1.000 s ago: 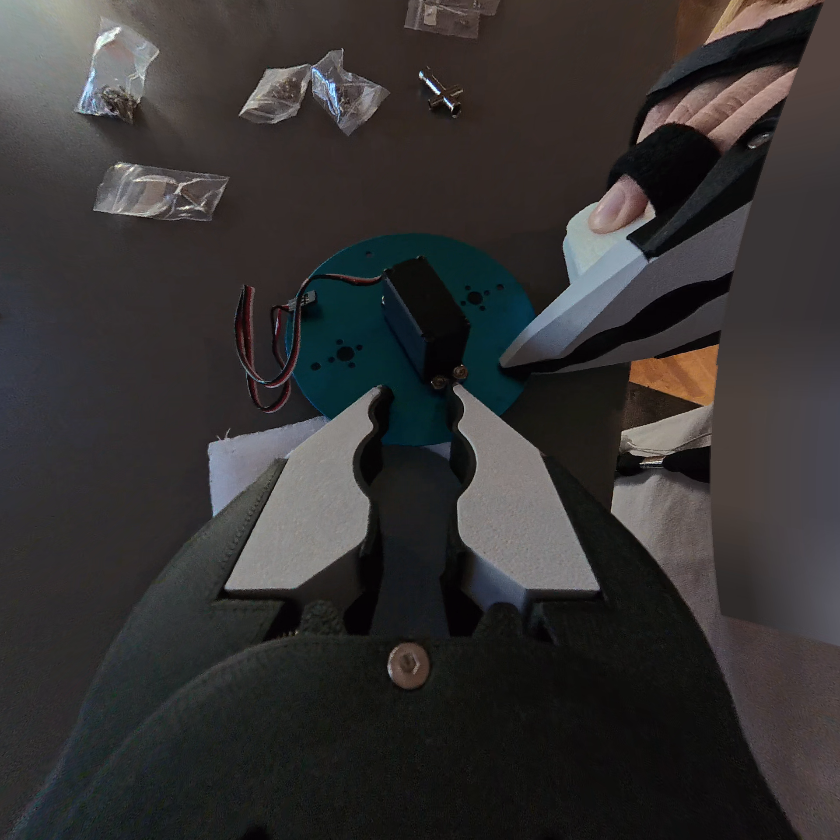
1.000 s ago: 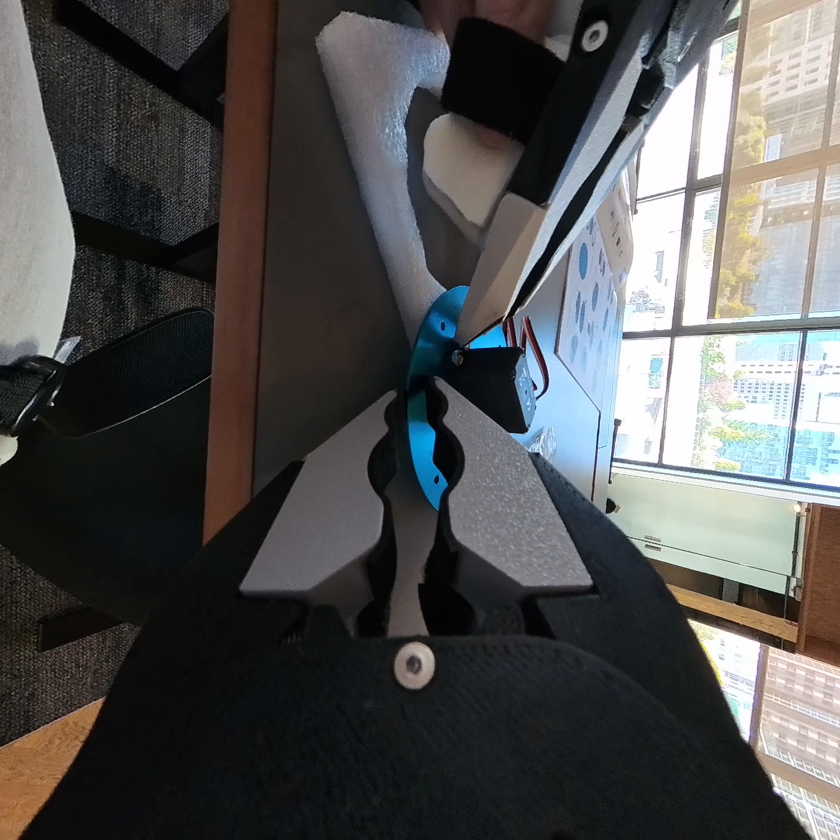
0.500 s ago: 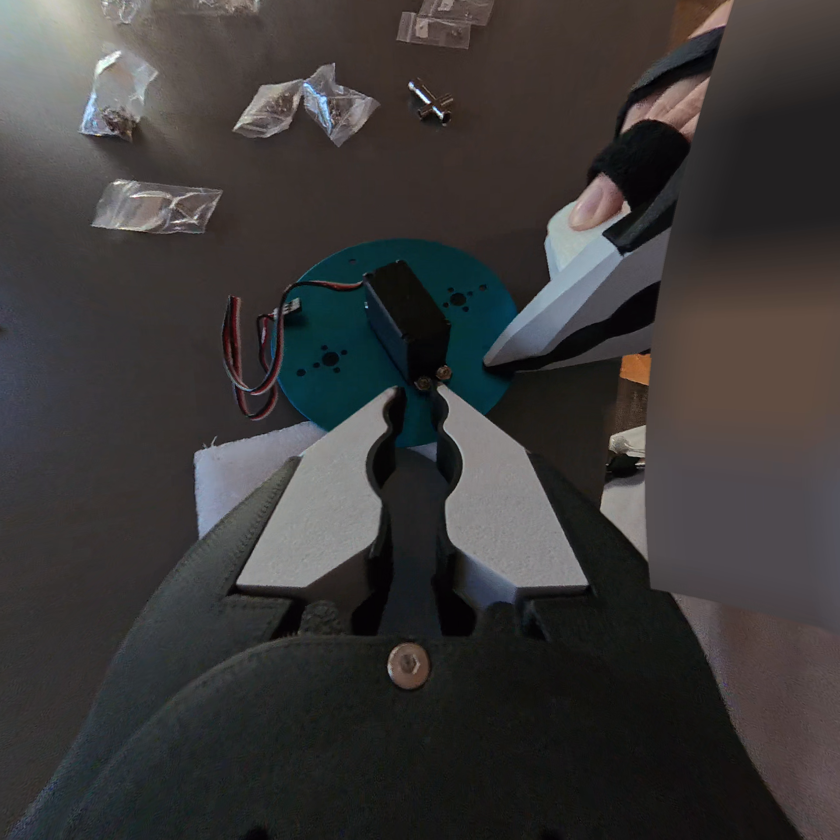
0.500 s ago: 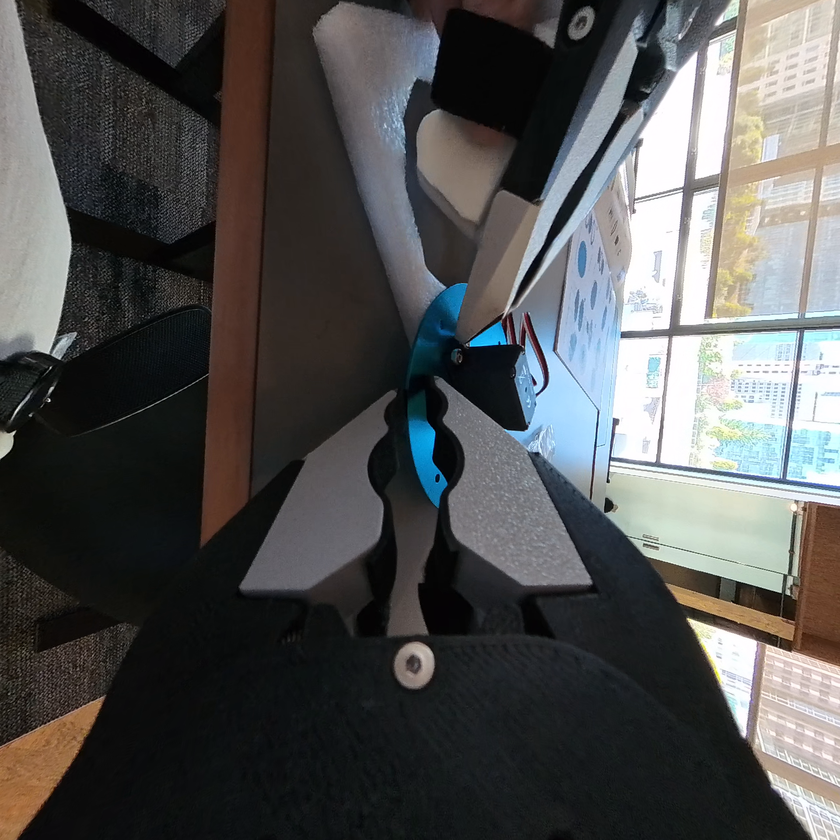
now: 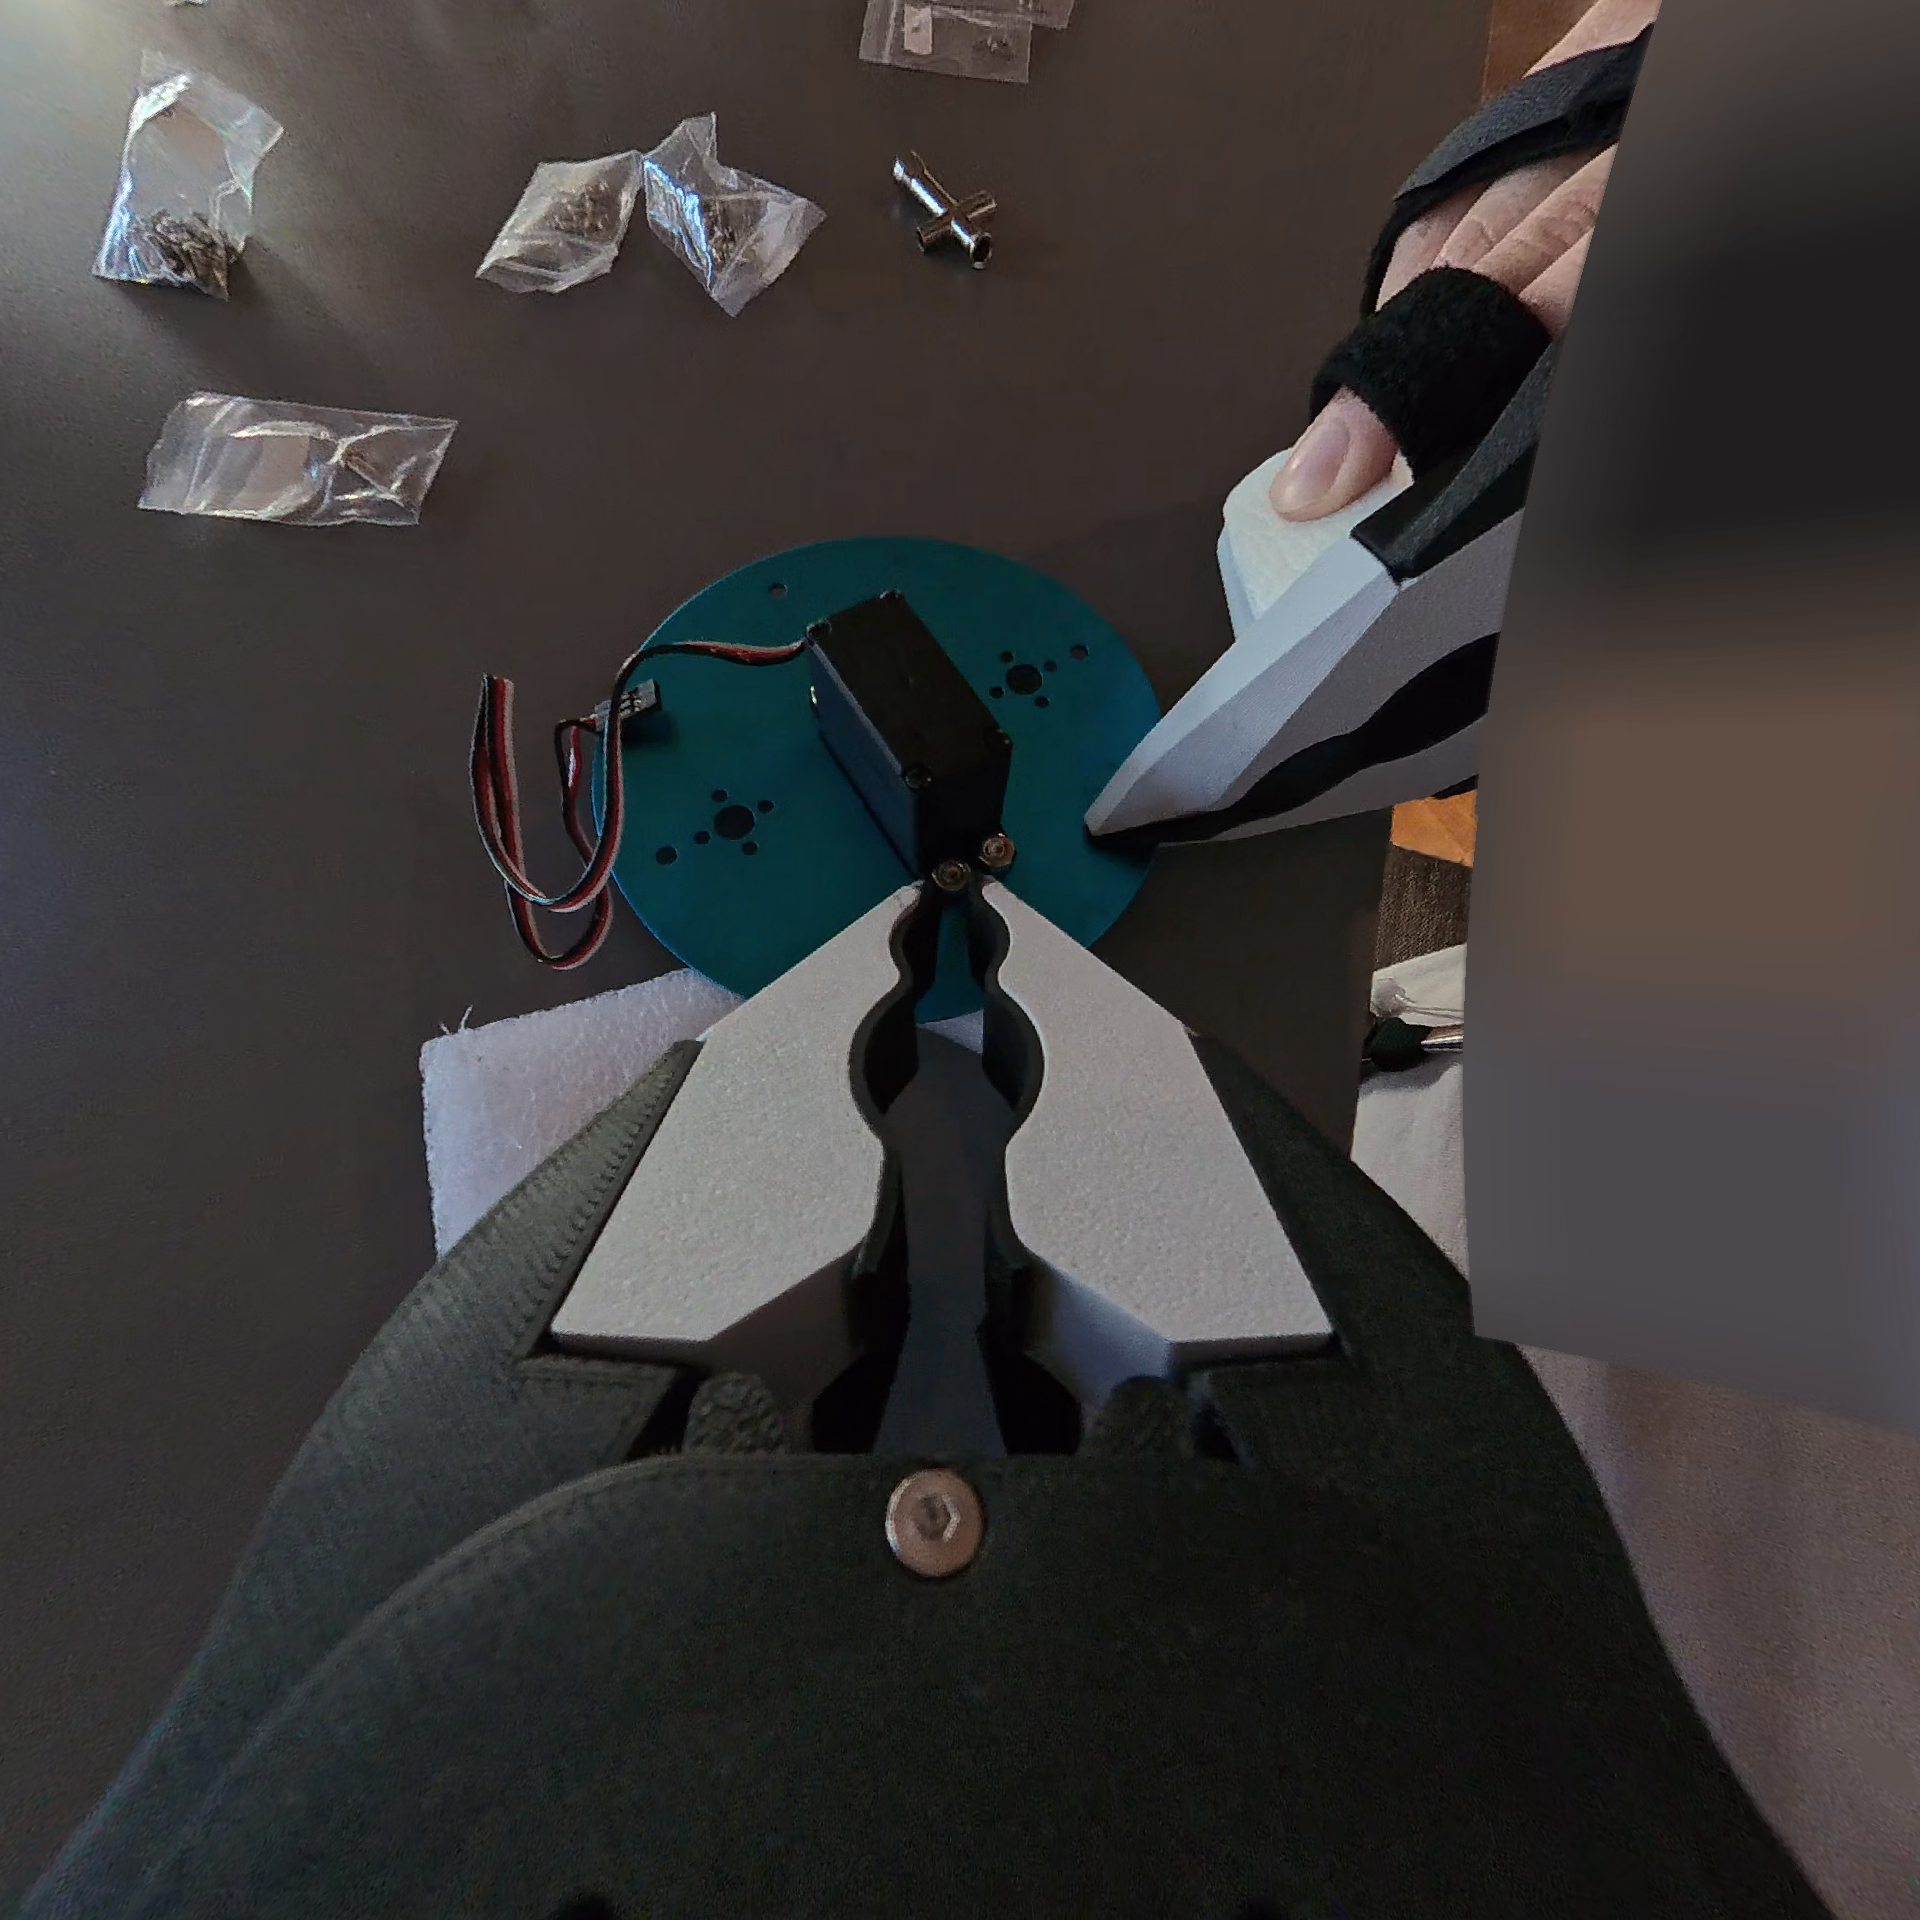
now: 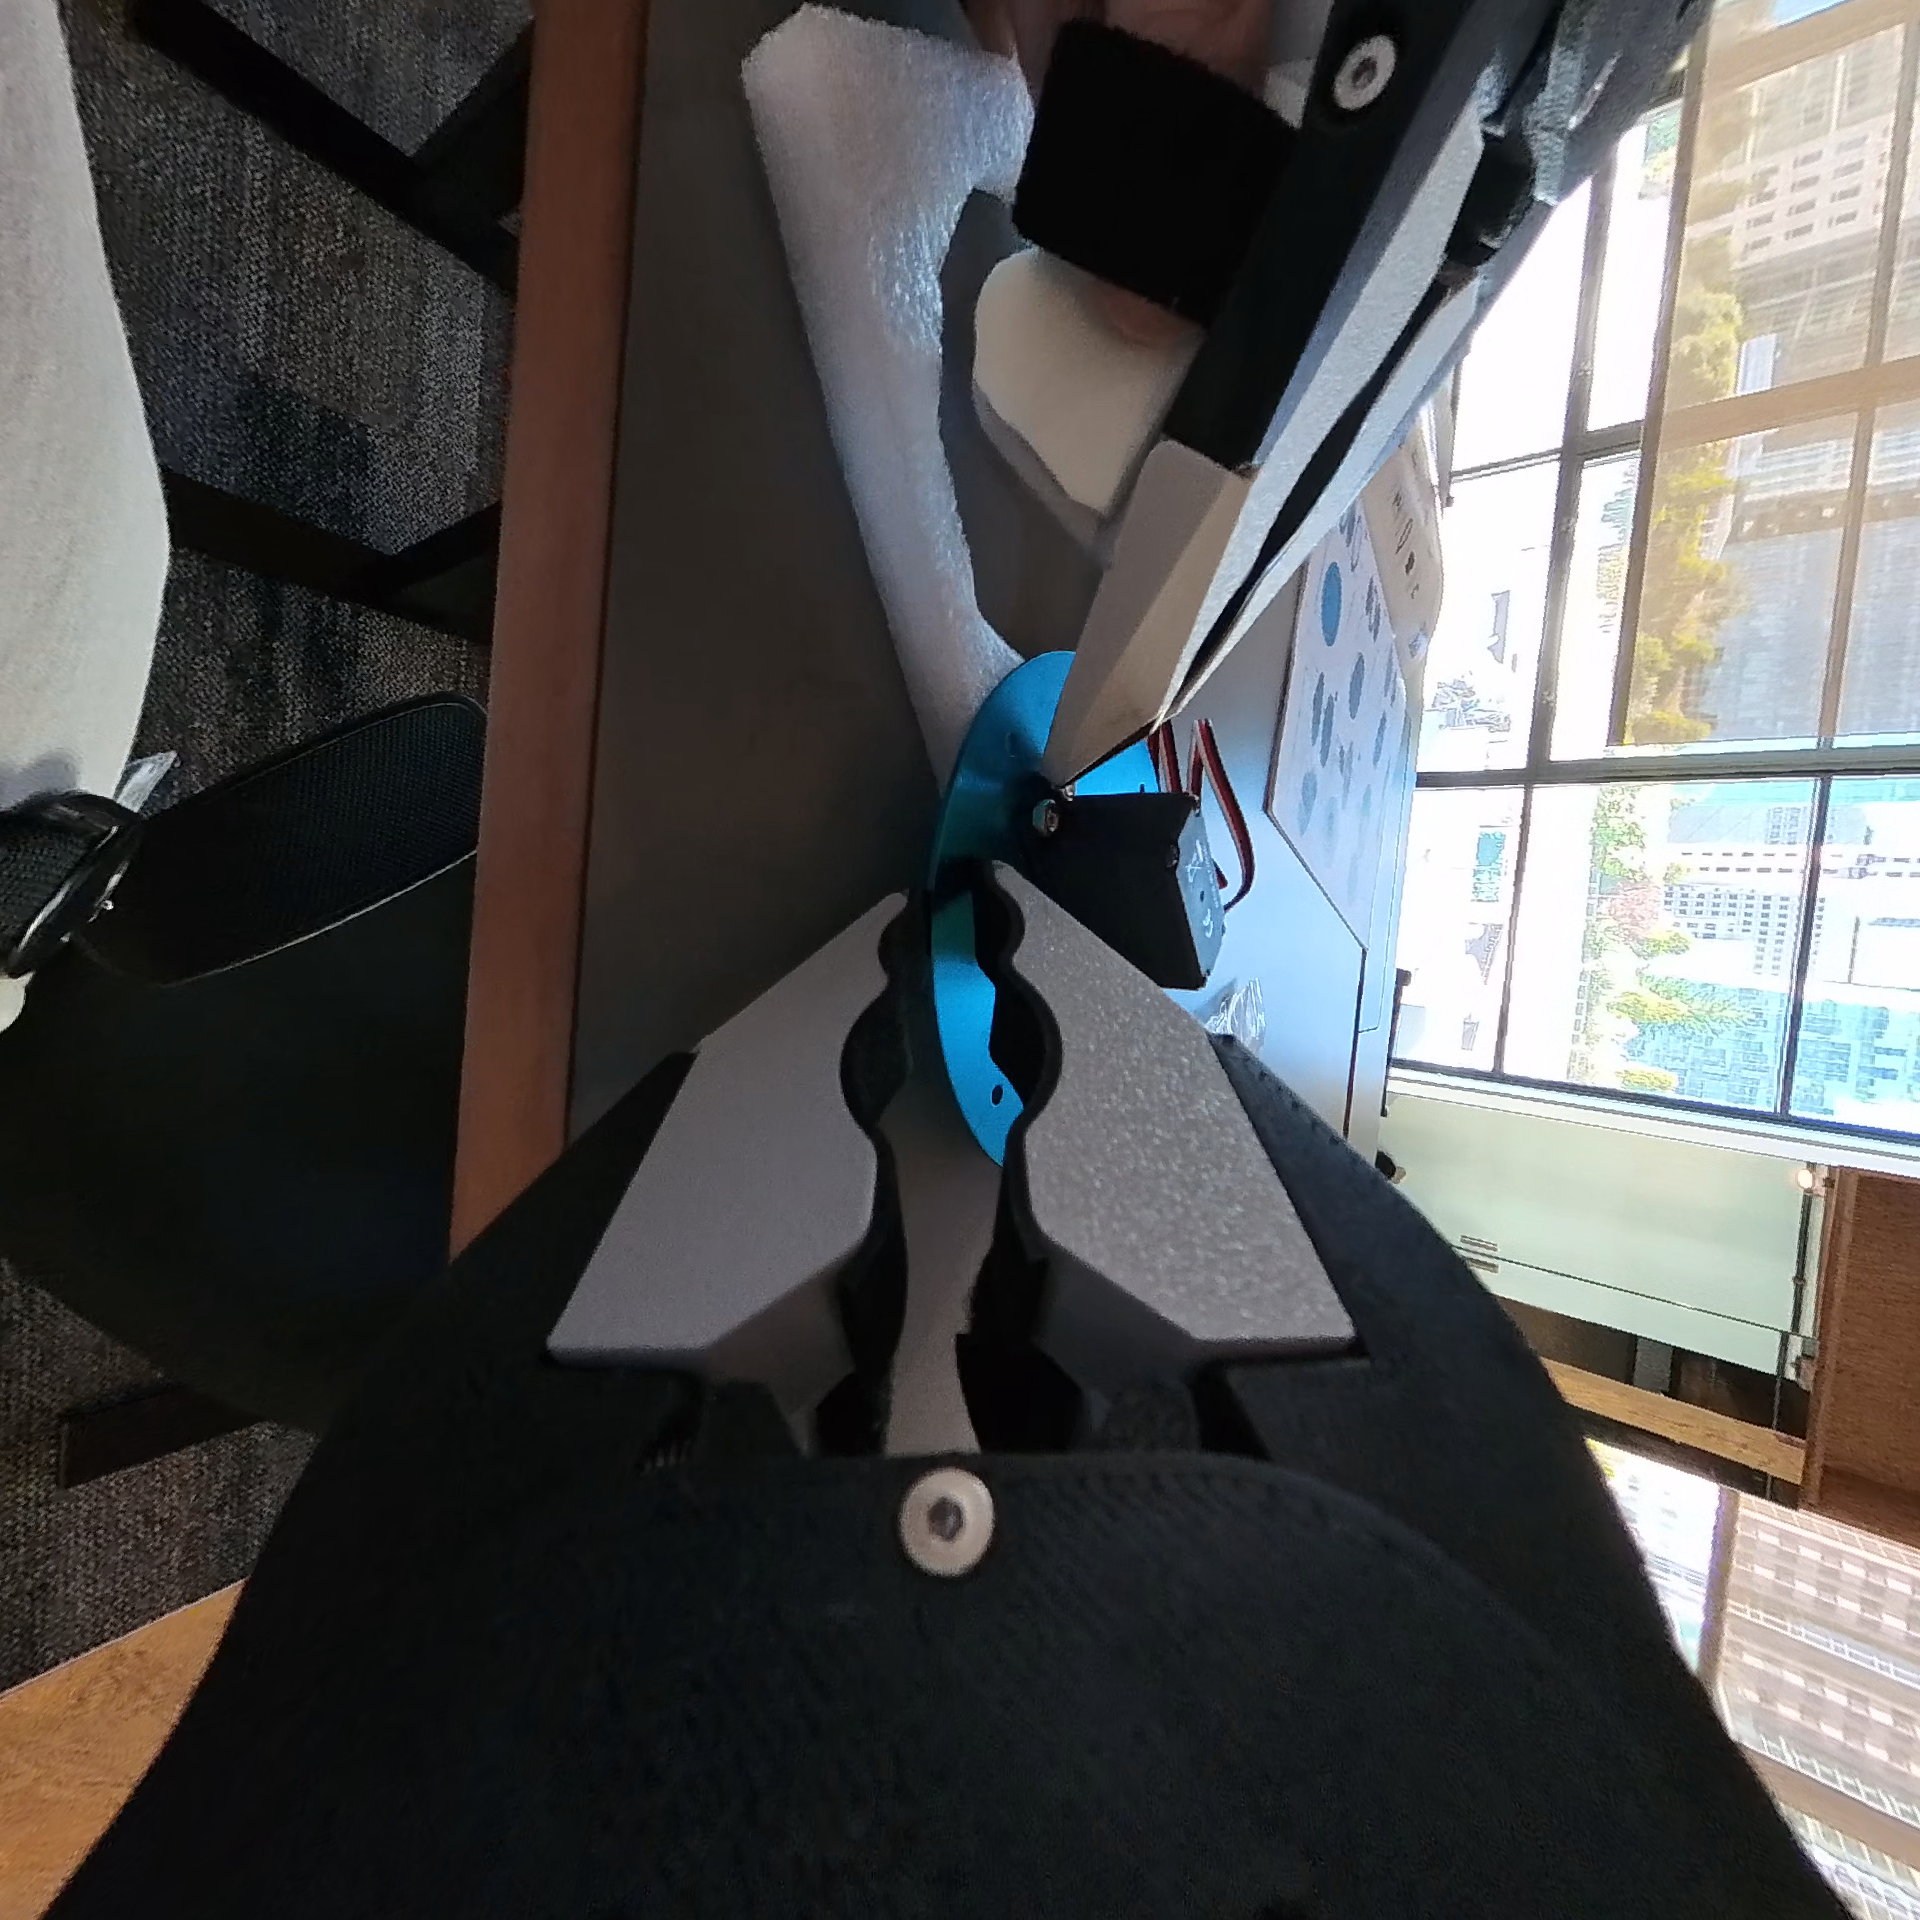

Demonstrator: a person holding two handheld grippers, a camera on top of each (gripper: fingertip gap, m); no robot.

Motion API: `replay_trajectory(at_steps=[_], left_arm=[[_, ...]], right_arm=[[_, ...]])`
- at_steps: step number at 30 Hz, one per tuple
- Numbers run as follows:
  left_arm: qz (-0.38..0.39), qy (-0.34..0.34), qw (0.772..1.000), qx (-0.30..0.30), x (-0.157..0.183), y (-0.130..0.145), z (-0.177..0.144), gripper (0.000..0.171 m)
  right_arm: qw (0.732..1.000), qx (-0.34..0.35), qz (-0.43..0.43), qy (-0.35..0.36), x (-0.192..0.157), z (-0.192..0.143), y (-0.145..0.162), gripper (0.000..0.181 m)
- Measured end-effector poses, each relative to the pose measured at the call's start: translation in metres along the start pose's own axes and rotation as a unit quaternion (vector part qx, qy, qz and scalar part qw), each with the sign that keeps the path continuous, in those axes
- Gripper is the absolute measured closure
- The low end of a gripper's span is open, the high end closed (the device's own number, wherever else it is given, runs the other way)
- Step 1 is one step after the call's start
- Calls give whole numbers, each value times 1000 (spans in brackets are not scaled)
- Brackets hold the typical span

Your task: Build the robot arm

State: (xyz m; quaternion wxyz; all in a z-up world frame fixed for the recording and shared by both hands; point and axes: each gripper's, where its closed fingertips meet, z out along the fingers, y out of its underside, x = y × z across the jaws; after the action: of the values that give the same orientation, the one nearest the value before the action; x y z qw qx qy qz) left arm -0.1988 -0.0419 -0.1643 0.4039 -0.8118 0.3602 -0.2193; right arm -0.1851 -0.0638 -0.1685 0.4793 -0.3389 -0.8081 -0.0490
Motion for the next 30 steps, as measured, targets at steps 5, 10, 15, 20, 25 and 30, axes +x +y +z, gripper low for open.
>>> replay_trajectory(at_steps=[5, 10, 15, 20, 25, 30], left_arm=[[-30, 15, 999, 12, -1, 1, -2, 171], [-54, 18, 998, -24, -14, 9, -15, 149], [-9, 29, 999, -10, -42, -10, -31, 146], [21, 58, 998, -33, -80, -45, -28, 146], [-27, 146, 981, -123, -102, -52, 11, 145], [-101, 220, 961, -136, -98, -53, 31, 150]], right_arm=[[1000, 7, 0, 1, 1, -1, 1, 174], [1000, 19, -10, 7, 2, -2, 4, 174], [997, 58, -50, 3, 4, -4, 14, 175], [992, 92, -83, -16, 5, -8, 32, 174], [995, 59, -85, -1, 11, -12, 51, 171], [962, 5, 269, -47, 13, -34, 69, 152]])
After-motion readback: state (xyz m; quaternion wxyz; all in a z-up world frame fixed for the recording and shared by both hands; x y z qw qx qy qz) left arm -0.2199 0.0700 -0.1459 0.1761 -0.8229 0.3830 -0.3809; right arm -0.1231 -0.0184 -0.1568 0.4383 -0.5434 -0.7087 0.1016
